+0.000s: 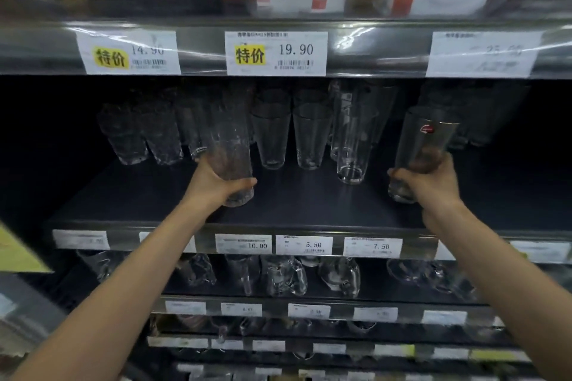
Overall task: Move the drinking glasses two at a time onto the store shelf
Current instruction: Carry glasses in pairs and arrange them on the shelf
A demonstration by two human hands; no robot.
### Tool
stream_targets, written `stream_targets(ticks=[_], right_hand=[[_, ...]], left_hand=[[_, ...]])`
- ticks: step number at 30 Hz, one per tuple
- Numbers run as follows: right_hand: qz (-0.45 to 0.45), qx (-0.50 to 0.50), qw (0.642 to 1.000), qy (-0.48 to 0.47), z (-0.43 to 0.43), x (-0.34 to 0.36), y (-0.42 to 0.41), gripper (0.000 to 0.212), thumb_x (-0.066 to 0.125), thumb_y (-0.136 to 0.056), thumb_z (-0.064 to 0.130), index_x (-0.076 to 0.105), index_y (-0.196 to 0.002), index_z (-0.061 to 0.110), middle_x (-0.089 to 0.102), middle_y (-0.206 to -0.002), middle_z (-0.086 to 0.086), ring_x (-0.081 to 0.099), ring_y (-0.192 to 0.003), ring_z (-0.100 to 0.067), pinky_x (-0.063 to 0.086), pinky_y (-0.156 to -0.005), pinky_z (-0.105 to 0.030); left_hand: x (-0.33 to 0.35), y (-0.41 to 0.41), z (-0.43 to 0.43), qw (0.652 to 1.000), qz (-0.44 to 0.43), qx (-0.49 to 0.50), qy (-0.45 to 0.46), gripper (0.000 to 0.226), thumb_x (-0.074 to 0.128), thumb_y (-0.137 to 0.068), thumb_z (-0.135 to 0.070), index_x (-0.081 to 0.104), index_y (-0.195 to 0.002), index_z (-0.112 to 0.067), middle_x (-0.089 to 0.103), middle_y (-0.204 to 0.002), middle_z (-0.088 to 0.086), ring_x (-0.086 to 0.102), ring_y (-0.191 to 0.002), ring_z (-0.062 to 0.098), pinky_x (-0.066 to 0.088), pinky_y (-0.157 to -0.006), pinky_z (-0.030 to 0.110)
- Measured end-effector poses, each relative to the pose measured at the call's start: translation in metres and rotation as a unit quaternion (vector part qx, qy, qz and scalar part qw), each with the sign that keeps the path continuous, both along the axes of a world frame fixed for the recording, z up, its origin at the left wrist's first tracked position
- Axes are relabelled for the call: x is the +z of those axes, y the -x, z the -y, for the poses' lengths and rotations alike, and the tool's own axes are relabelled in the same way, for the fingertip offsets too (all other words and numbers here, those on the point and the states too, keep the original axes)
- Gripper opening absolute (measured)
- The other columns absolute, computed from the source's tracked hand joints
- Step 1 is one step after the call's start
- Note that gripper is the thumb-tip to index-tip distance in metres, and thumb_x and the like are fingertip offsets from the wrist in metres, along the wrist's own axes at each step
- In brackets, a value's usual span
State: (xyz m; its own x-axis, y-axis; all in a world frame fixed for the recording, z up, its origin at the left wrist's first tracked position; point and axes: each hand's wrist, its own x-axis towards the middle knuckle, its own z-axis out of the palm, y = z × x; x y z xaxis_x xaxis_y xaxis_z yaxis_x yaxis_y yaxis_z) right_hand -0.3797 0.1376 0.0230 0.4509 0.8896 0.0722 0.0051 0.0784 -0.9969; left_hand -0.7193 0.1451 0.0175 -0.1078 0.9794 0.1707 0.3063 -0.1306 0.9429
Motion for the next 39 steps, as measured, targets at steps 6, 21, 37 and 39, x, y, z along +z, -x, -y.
stream_targets(ticks=[6, 21, 37, 39], right_hand=[[-0.003, 0.034, 0.999, 0.015, -0.024, -0.009, -0.001, 0.053, 0.069, -0.077, -0.014, 0.037, -0.095, 0.025, 0.046, -0.078, -0.008, 0.037, -0.038, -0.012, 0.033, -0.042, -0.023], [0.055, 0.0, 0.998, 0.01, -0.067, -0.014, 0.01, 0.054, 0.071, -0.088, 0.003, 0.024, -0.114, 0.012, 0.049, -0.091, 0.0, 0.052, -0.063, -0.007, 0.053, -0.048, -0.015], [0.105, -0.042, 0.993, -0.027, -0.093, -0.037, 0.004, 0.084, 0.087, -0.072, 0.031, 0.038, -0.137, 0.01, 0.058, -0.116, 0.002, 0.058, -0.106, -0.012, 0.048, -0.093, -0.025], [0.102, -0.041, 0.993, -0.029, -0.095, -0.04, 0.003, 0.082, 0.09, -0.067, 0.036, 0.04, -0.128, 0.013, 0.058, -0.118, 0.001, 0.059, -0.106, -0.014, 0.05, -0.096, -0.03]], left_hand=[[-0.007, 0.026, -0.018, 0.998, -0.023, -0.055, 0.029, 0.052, 0.088, -0.07, -0.01, 0.062, -0.114, -0.023, 0.074, -0.099, -0.009, 0.069, -0.088, -0.003, 0.054, -0.073, 0.015], [-0.02, 0.033, -0.03, 0.996, 0.002, -0.08, 0.03, 0.074, 0.085, -0.074, -0.018, 0.048, -0.137, -0.025, 0.065, -0.123, -0.011, 0.06, -0.113, 0.003, 0.044, -0.099, 0.022], [-0.028, 0.034, -0.042, 0.998, 0.012, -0.065, 0.016, 0.076, 0.089, -0.065, -0.021, 0.054, -0.132, -0.018, 0.069, -0.119, -0.003, 0.065, -0.111, 0.009, 0.049, -0.1, 0.028], [-0.029, 0.034, -0.043, 0.998, 0.008, -0.061, 0.015, 0.067, 0.086, -0.072, -0.014, 0.055, -0.131, -0.017, 0.069, -0.117, -0.002, 0.065, -0.109, 0.009, 0.051, -0.091, 0.019]])
